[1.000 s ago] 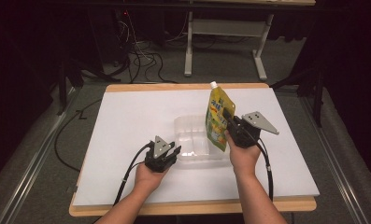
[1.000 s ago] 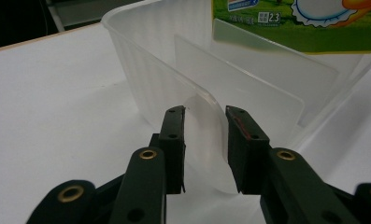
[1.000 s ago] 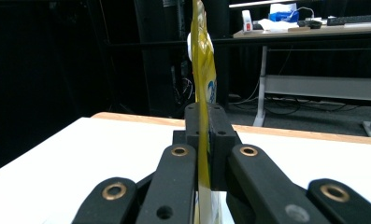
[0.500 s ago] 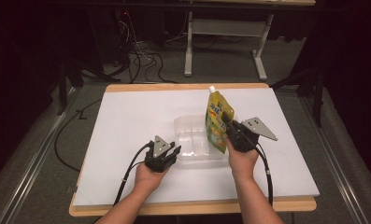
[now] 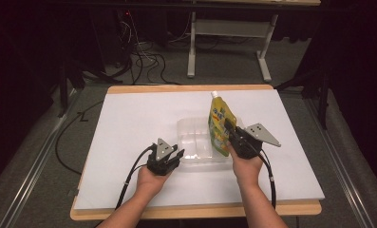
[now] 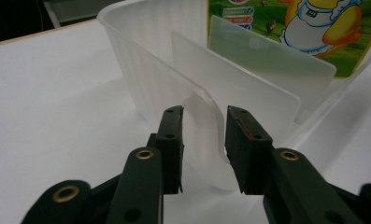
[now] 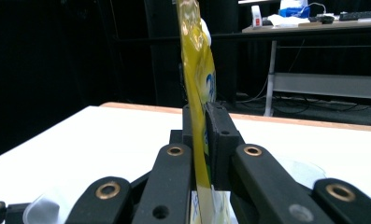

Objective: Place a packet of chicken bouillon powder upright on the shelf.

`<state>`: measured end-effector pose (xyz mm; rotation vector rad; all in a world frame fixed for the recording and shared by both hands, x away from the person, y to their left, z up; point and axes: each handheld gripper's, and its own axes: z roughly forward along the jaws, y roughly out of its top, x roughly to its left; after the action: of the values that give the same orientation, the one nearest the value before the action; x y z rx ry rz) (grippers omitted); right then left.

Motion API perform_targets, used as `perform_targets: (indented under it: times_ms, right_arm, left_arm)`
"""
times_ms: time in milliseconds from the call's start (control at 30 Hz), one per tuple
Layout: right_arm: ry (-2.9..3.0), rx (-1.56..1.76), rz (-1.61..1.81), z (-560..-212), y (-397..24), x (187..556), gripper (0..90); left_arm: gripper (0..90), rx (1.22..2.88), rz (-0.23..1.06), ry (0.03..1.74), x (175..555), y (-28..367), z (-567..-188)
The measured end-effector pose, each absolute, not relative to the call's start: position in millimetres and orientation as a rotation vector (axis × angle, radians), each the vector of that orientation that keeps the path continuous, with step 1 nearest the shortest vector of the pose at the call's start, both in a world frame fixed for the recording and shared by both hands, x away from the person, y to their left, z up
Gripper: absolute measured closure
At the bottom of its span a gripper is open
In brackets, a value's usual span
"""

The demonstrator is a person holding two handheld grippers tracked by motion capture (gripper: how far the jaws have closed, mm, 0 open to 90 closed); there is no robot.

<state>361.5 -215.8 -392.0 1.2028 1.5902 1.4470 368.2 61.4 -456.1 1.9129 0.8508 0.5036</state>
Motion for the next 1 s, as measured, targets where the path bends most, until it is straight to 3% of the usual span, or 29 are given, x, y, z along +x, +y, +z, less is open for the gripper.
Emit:
perform_targets:
  times_ms: [567,767,1000]
  right_arm:
    - [1.663,1.201,1.394,-400.4,-217.1,356.4,85.0]
    - [1.702,1.209,1.388,-405.6,-216.0,357.7,76.6]
    - [1.77,1.213,1.381,-408.8,-214.4,360.4,57.0]
  left_arm:
    - [60.1,1.889,0.481,0.858,364.3,70.6,-451.4]
    - [59.0,1.887,0.476,0.868,363.6,74.5,-452.1]
    - [58.0,1.877,0.467,0.87,363.8,75.9,-451.4]
